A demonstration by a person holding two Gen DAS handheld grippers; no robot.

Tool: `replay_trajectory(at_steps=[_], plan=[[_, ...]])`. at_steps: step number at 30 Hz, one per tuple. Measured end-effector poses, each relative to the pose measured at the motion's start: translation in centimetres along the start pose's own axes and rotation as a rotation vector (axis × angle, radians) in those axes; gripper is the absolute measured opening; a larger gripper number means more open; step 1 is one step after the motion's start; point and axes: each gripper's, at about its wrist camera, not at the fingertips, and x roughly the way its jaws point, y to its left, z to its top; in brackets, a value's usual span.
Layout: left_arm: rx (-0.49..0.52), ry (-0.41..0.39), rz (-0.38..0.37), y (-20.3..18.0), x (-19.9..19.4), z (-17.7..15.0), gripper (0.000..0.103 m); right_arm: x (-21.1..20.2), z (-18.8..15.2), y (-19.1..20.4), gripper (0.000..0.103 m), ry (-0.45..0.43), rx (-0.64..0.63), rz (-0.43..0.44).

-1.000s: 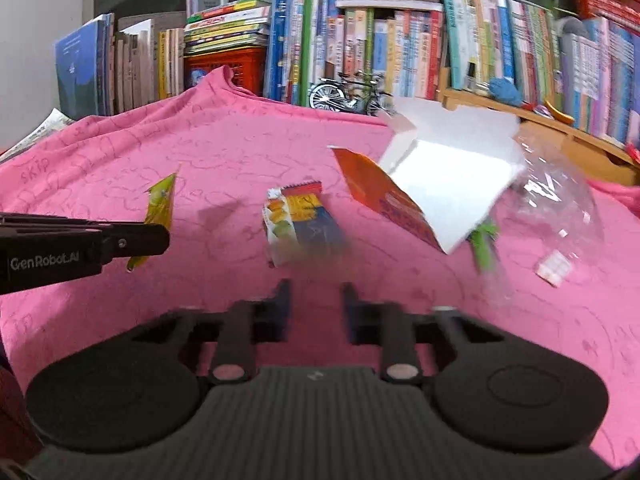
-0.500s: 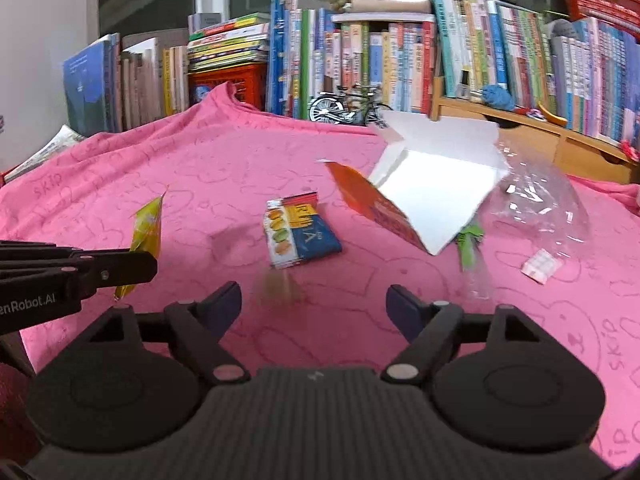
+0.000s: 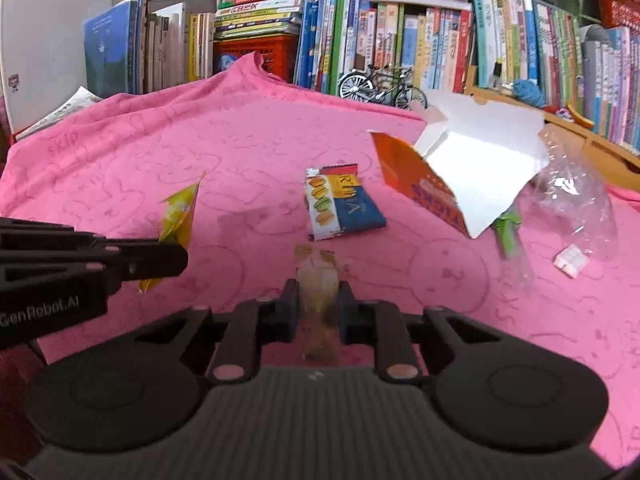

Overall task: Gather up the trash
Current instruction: 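Grasp the yellow-green wrapper with the left tool while the right grasps a small snack packet, then lower both held wrappers into the bin and open both tools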

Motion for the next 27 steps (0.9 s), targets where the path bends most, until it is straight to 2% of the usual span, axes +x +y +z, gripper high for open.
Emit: replay_trajectory(at_steps=[2, 15, 24, 27], plan=[[0.006, -0.003, -0.004, -0.3, -0.2, -0.1, 0.000, -0.4, -0.2, 0.1, 0.020, -0.003, 0.003, -0.012], [0.007, 0.008, -0.076, -2.6, -3.5, -2.3, 0.000, -7.0, -3.6, -0.2, 0.020, -0.062, 0.070, 0.033], [-0.015, 0.084, -0.178, -3.9, -8.8, -5.0, 0.001, -12.7, -8.3, 0.5, 0.020, -0.067, 0.109, 0.049], [-0.048, 0.146, -0.238, -3.9, -10.0, -6.2, 0.001, -14.4, -10.5, 0.6, 0.021, -0.058, 0.147, 0.051]])
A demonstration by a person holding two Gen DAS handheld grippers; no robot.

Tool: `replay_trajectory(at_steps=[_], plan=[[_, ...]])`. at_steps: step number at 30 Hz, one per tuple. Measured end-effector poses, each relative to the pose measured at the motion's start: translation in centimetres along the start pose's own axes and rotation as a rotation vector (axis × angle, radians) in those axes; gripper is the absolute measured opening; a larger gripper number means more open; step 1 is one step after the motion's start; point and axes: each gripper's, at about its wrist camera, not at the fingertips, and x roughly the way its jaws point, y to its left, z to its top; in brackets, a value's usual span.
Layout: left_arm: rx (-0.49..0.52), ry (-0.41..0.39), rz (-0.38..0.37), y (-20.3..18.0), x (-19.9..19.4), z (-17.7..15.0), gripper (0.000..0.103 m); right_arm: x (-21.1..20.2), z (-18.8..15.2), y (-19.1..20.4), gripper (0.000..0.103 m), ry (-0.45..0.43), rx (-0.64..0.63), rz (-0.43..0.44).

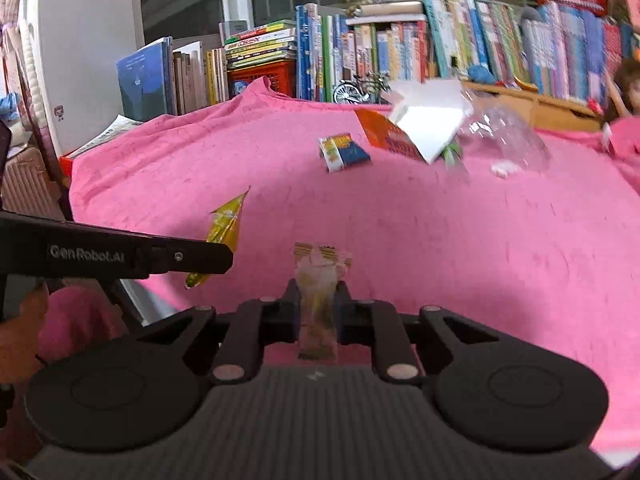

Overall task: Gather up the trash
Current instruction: 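Lower both held wrappers into the bin and open both tools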

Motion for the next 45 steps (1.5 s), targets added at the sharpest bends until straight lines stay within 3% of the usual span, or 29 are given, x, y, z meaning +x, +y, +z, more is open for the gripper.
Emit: replay_trajectory(at_steps=[8, 21, 29, 32, 38, 45], plan=[[0.028, 0.156, -0.004, -0.5, 0.1, -4.8, 0.001, -2.3, -5.2, -0.6, 0.021, 0.079, 0.086, -0.033], [0.071, 0.377, 0.049, -0.3, 4.1, -11.0, 0.001, -0.1, -11.0, -1.2, 0.023, 0.260, 0.195, -0.072], [0.088, 0.384, 0.065, -0.3, 4.4, -11.2, 0.004, 0.4, -11.9, -1.3, 0.029, 0.296, 0.212, -0.067], [0.089, 0.388, 0.067, -0.6, 4.7, -11.0, 0.005, 0.7, -11.9, -1.1, 0.046, 0.299, 0.213, -0.062], [0.097, 0.393, 0.080, -0.9, 4.9, -10.9, 0.010, 0.7, -11.7, -1.0, 0.061, 0.298, 0.202, -0.060], [0.123, 0.368, 0.106, -1.3, 4.2, -10.2, 0.036, 0.1, -11.1, -1.1, 0.067, 0.283, 0.198, -0.052]])
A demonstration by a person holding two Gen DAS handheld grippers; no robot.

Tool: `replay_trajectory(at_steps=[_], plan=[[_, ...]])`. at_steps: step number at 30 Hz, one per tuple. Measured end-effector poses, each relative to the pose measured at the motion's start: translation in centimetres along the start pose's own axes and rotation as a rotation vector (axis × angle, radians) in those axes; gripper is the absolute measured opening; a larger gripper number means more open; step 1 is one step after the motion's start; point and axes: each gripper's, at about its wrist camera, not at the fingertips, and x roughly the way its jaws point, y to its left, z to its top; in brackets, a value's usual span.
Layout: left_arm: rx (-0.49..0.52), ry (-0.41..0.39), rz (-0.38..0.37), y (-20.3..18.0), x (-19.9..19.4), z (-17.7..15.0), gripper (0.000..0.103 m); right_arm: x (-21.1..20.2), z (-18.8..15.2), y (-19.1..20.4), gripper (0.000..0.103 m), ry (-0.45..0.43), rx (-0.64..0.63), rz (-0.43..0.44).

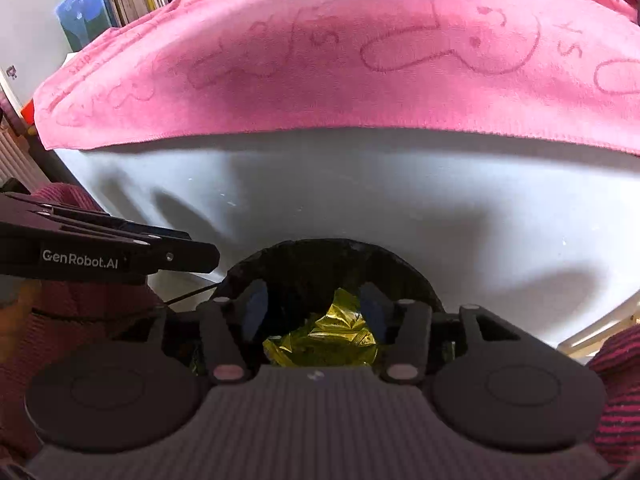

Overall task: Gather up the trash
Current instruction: 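Lower both held wrappers into the bin and open both tools, then grasp the printed snack bag with the left tool while the right grasps the green-white wrapper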

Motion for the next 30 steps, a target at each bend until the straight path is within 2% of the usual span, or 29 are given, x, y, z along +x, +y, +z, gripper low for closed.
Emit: replay_trajectory(at_steps=[4, 8, 10, 15, 18, 24, 26, 30], plan=[[0.020, -0.053, -0.018, 0.0, -1.9, 1.5, 0.048, -2.0, 1.7, -0.1, 0.070, -0.052, 0.021, 0.058], [0.036, -0.176, -0.055, 0.3, -4.9, 4.2, 0.060, -4.5, 4.5, -0.4, 0.077, -0.158, 0.004, 0.054], [0.051, -0.244, -0.054, 0.5, -6.2, 5.8, 0.070, -5.6, 6.1, -0.7, 0.080, -0.221, -0.009, 0.046], [0.055, -0.407, 0.021, 1.5, -8.2, 10.6, 0.080, -6.9, 10.2, -1.8, 0.088, -0.369, -0.043, -0.044], [0.033, -0.477, 0.050, 2.4, -7.8, 14.0, 0.083, -6.8, 12.9, -2.9, 0.090, -0.434, -0.037, -0.093], [-0.053, -0.478, 0.118, 4.3, -3.6, 20.9, 0.083, -3.4, 18.5, -4.8, 0.092, -0.428, -0.031, -0.143], [-0.089, -0.471, 0.141, 5.0, -1.6, 22.7, 0.083, -1.8, 20.3, -5.2, 0.091, -0.390, -0.038, -0.139], [-0.169, -0.469, 0.168, 6.6, 1.7, 25.3, 0.083, 1.8, 23.9, -4.9, 0.084, -0.323, -0.072, -0.137]])
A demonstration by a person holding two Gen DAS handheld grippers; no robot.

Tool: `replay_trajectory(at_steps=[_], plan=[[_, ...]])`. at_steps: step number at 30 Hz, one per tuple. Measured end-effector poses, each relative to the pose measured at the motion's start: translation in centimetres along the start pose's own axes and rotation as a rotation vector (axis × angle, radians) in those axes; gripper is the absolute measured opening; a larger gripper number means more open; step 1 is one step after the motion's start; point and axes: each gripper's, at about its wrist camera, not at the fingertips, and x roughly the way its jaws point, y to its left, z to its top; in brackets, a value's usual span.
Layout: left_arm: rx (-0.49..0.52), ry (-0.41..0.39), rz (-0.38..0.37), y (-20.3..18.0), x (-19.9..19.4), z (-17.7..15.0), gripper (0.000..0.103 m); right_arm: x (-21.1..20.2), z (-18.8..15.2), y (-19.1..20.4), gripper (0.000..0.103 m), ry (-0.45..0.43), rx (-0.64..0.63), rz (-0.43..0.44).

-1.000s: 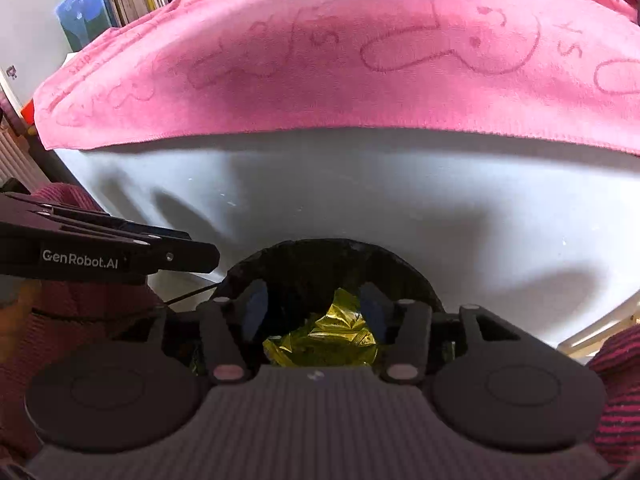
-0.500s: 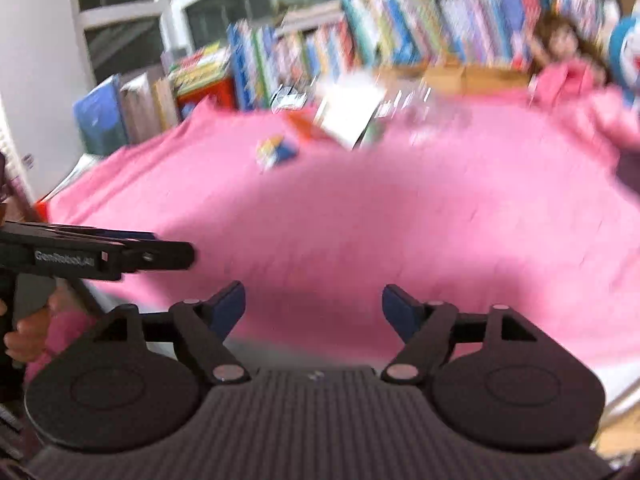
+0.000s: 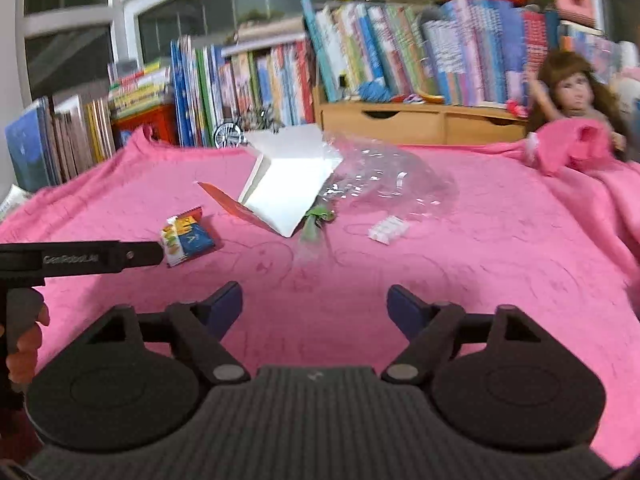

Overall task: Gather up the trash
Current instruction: 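Grasp the printed snack bag with the left tool while the right grasps the green-white wrapper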

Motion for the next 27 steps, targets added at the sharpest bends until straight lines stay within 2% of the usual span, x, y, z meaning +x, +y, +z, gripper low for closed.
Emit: replay_trajectory(at_steps=[6, 10, 12, 13, 14, 15, 16, 17, 19, 27], plan=[[-0.083, 0.056, 0.060, 0.7, 5.5, 1.1, 0.084, 6.0, 2.4, 1.6, 0.081, 0.042, -0.037, -0.003], [-0.050, 0.032, 0.079, 0.3, 7.4, 1.4, 0.084, 9.8, 3.1, 1.9, 0.072, 0.088, -0.054, -0.057], [-0.030, 0.023, 0.096, -0.1, 8.0, 1.4, 0.083, 11.0, 3.1, 1.7, 0.028, 0.121, -0.034, -0.070], [-0.017, 0.023, 0.106, -0.3, 8.3, 1.3, 0.081, 11.2, 2.9, 1.6, 0.021, 0.128, -0.024, -0.080], [-0.005, 0.024, 0.115, -0.6, 8.3, 1.4, 0.077, 11.0, 2.7, 1.6, 0.021, 0.119, -0.021, -0.077], [0.003, 0.019, 0.114, -0.8, 8.1, 1.3, 0.057, 10.6, 2.5, 1.7, 0.019, 0.113, -0.022, -0.067], [0.005, 0.019, 0.099, -0.8, 8.0, 1.4, 0.042, 10.3, 2.3, 1.7, 0.018, 0.107, -0.025, -0.062], [0.001, 0.025, 0.086, -0.8, 7.9, 1.4, 0.042, 9.8, 2.1, 1.8, 0.017, 0.103, -0.031, -0.063], [0.003, 0.030, 0.073, -0.7, 7.2, 1.4, 0.031, 8.4, 1.4, 1.8, 0.016, 0.096, -0.040, -0.060], [0.033, 0.007, -0.013, -1.0, 1.9, -0.4, 0.026, 0.9, -1.9, 1.5, 0.016, 0.071, -0.073, 0.014]])
